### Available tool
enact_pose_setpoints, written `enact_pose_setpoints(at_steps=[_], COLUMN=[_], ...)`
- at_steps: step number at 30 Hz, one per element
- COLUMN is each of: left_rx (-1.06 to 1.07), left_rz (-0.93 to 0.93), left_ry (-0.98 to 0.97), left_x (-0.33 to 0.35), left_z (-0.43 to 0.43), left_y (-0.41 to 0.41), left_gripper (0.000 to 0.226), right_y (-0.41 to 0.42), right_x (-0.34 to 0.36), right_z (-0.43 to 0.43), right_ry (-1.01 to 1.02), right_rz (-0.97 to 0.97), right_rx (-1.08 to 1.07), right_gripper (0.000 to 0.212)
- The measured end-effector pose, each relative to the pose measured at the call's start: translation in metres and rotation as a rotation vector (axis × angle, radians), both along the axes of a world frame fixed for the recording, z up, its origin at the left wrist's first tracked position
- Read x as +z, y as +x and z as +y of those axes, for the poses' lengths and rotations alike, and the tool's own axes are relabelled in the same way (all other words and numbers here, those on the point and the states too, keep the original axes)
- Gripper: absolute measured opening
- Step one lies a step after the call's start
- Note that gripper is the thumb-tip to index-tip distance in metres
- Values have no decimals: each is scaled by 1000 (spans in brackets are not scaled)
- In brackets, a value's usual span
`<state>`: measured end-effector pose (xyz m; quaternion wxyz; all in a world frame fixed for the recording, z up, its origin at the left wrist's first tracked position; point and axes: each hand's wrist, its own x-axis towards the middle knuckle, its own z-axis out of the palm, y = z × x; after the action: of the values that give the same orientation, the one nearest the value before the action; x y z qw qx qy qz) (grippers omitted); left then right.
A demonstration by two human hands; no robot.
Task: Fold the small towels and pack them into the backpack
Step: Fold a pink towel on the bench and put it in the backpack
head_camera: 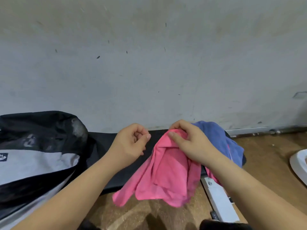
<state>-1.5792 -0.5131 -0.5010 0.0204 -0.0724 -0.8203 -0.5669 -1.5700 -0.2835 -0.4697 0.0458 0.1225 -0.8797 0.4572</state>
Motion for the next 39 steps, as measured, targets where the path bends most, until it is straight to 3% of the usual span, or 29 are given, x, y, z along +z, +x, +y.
enact_pose_setpoints(at_steps=[5, 9, 12, 17, 21, 24, 34, 39], left_rx=[-8, -121, -188, -157, -185, -90, 247, 465], left_rz=[-62, -149, -94, -177, -273, -284, -58, 115], left_ry=[-146, -317, -542, -638, -612, -533, -212, -149], left_x=[-49, -90, -114, -131, -130, -115, -50, -21], left_z=[-2, 1, 8, 15, 18, 12, -35, -48], left_y=[-14, -21, -30, -46, -45, -48, -33, -11], left_gripper=[12, 4, 13, 24, 9, 14, 13, 33], right_y=[-37, -64, -67, -89, -93, -89, -48, -30], right_x=[-51, -88, -113, -113, -113, -114, -89, -76], right_z=[-17, -22, -23, -23, -15, -5, 13, -1], right_ry=[-215, -242, -280, -266, -254, -178, -257, -269], right_rz=[-75, -132, -153, -133, -98, -84, 6, 122], right_rx=[-152, -223, -260, -241, -228, -226, -304, -364], right_gripper=[8, 15, 12, 13, 12, 12, 13, 13])
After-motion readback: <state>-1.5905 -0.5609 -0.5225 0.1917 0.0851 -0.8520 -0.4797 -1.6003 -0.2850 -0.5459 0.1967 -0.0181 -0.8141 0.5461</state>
